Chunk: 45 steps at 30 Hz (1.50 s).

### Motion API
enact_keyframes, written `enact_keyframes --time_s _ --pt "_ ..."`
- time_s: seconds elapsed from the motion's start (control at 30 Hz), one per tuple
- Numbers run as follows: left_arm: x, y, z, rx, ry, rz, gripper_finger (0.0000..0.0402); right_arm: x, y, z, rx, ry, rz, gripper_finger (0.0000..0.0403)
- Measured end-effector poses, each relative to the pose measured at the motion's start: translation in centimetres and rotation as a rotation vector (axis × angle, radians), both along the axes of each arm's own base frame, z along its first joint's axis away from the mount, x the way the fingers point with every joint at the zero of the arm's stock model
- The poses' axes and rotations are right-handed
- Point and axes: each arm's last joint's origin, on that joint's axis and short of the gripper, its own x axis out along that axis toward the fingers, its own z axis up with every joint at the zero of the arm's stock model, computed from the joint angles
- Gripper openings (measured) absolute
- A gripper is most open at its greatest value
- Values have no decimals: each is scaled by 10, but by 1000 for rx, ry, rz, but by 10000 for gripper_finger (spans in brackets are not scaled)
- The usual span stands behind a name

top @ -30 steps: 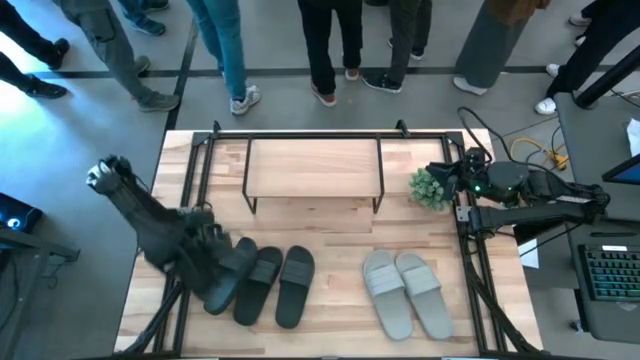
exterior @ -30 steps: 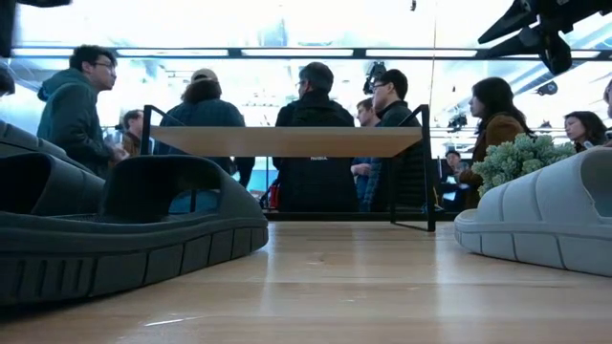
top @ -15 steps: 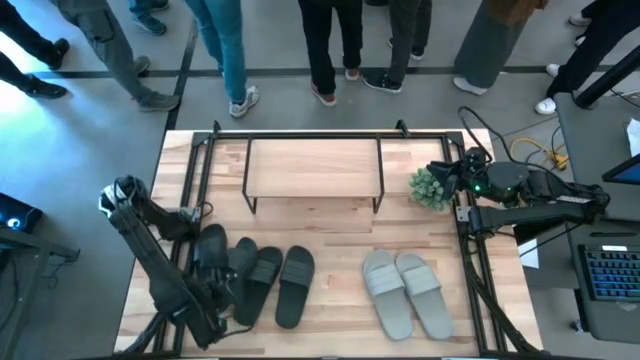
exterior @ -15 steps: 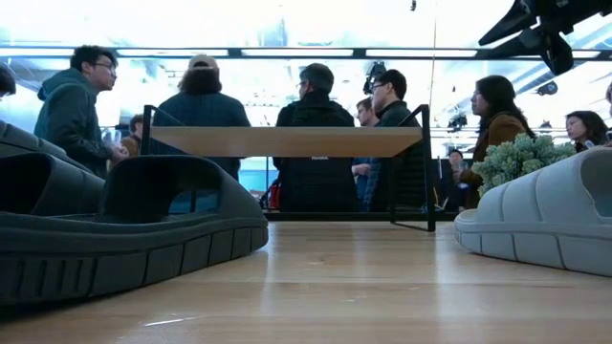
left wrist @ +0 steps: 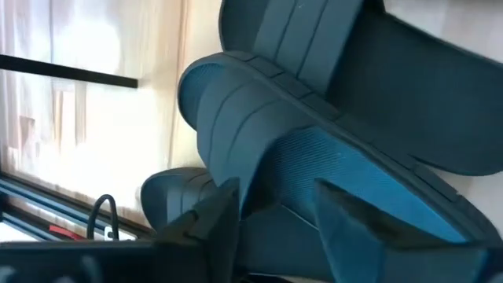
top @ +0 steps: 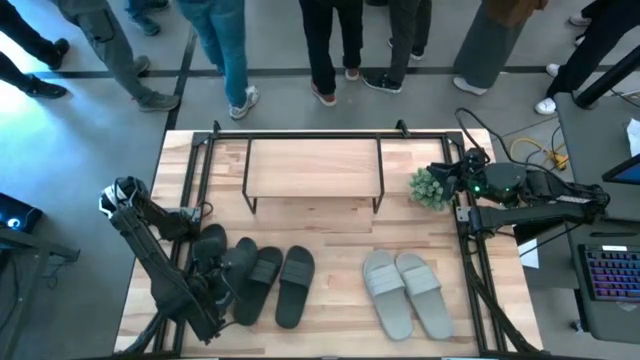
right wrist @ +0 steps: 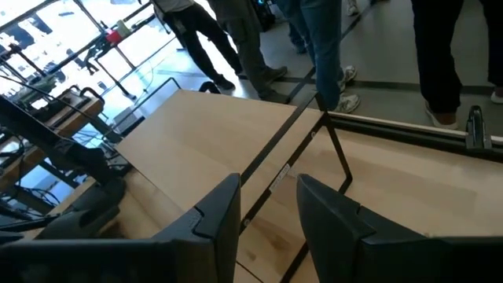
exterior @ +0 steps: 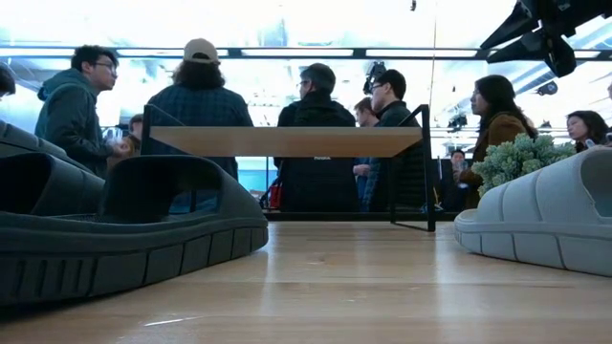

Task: Pick and place slides into the shelf
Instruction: Put the black slide on the shelf

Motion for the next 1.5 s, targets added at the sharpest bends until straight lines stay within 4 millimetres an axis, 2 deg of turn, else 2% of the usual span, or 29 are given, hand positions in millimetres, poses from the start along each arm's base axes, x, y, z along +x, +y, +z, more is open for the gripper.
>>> enact_keyframes --time_s 0.17,0.53,0.67,1.0,1.1,1.23,1.37,1.5 --pt "-1 3 -12 65 -3 -7 187 -1 0 -2 0 20 0 119" --pt "-2 6 -45 182 64 -12 183 -1 0 -2 0 21 0 119" --pt "-2 6 -55 175 53 -11 149 -1 0 -2 0 21 0 119" --pt "-1 12 -68 204 13 5 29 -1 0 -2 6 19 -3 118" --pt "-1 16 -68 205 8 20 6 -1 0 -4 25 18 -12 118" --pt "2 20 -64 196 -10 37 3 -2 0 -6 43 37 -22 118" --pt "2 23 -44 125 -78 54 2 -2 0 -6 54 30 -26 118" --pt "-7 34 -30 72 -150 121 1 -2 0 -6 53 30 -26 118"
